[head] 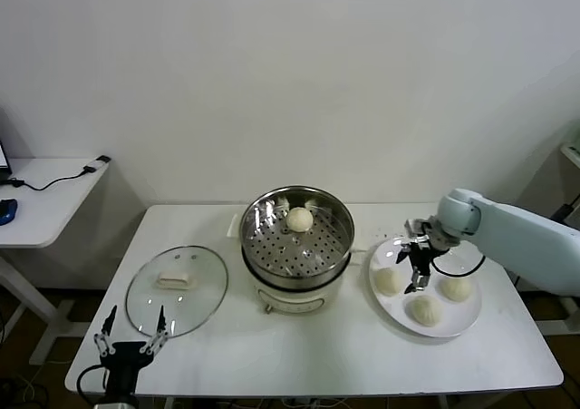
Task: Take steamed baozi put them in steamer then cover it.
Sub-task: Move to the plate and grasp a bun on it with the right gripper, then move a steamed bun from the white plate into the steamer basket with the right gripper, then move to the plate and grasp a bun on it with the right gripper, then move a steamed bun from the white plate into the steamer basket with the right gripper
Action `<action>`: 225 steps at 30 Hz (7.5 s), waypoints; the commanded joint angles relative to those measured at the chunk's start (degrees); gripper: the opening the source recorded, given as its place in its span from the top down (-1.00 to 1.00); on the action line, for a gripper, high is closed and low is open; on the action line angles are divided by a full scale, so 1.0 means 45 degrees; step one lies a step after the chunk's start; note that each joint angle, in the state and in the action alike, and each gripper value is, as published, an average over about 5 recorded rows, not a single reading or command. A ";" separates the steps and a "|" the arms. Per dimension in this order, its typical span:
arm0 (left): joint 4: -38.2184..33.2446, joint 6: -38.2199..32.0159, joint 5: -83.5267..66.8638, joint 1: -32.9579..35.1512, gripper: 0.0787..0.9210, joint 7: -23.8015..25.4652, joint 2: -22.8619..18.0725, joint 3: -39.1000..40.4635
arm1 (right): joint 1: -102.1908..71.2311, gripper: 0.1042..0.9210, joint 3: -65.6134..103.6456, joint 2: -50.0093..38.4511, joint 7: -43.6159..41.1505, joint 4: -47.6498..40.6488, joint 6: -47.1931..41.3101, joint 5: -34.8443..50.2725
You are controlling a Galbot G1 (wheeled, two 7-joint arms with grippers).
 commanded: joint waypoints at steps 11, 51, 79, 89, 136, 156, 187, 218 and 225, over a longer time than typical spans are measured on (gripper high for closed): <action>0.0082 -0.0057 0.0106 0.0069 -0.77 -0.0002 -0.0003 0.0048 | -0.0854 -0.75 0.0795 0.1206 -0.0065 -0.1461 -0.0071 -0.0087; -0.0319 -0.0358 0.0033 0.0378 -0.77 0.0012 0.0056 0.0512 | 0.9668 -0.45 -0.6571 0.4255 -0.0240 -0.0756 -0.0136 0.8662; -0.0329 -0.0536 0.0043 0.0480 -0.77 0.0016 0.0073 0.0301 | 0.5923 -0.45 -0.6576 0.9195 0.2251 -0.1496 -0.1715 0.8492; -0.0192 -0.0508 0.0024 0.0348 -0.77 0.0020 0.0082 0.0241 | 0.5395 -0.46 -0.6673 0.9140 0.2269 -0.1832 -0.1760 0.8192; -0.0364 -0.0320 0.0399 0.0403 -0.77 0.0023 -0.0081 0.0208 | 0.5924 -0.76 -0.4970 -0.2689 -0.0112 0.4286 -0.0126 0.2179; -0.0319 -0.0270 0.0678 0.0657 -0.77 -0.0048 -0.0331 0.0134 | 0.0634 -0.76 -0.2012 -0.2633 0.0011 0.2585 0.0237 -0.0786; -0.0309 -0.0198 0.0571 0.0694 -0.77 -0.0059 -0.0395 0.0161 | 0.0808 -0.41 -0.1483 -0.1676 -0.0539 0.1556 0.1251 -0.0871; -0.0531 0.0157 0.0745 0.0668 -0.77 -0.0001 -0.0052 0.0629 | 0.8042 -0.43 -0.3393 0.7228 -0.1503 0.1019 1.0842 -0.3134; -0.0605 0.0281 0.0959 0.0453 -0.77 -0.0002 -0.0032 0.0814 | 0.6636 -0.43 -0.3436 0.7880 -0.1197 0.1232 1.1472 -0.4252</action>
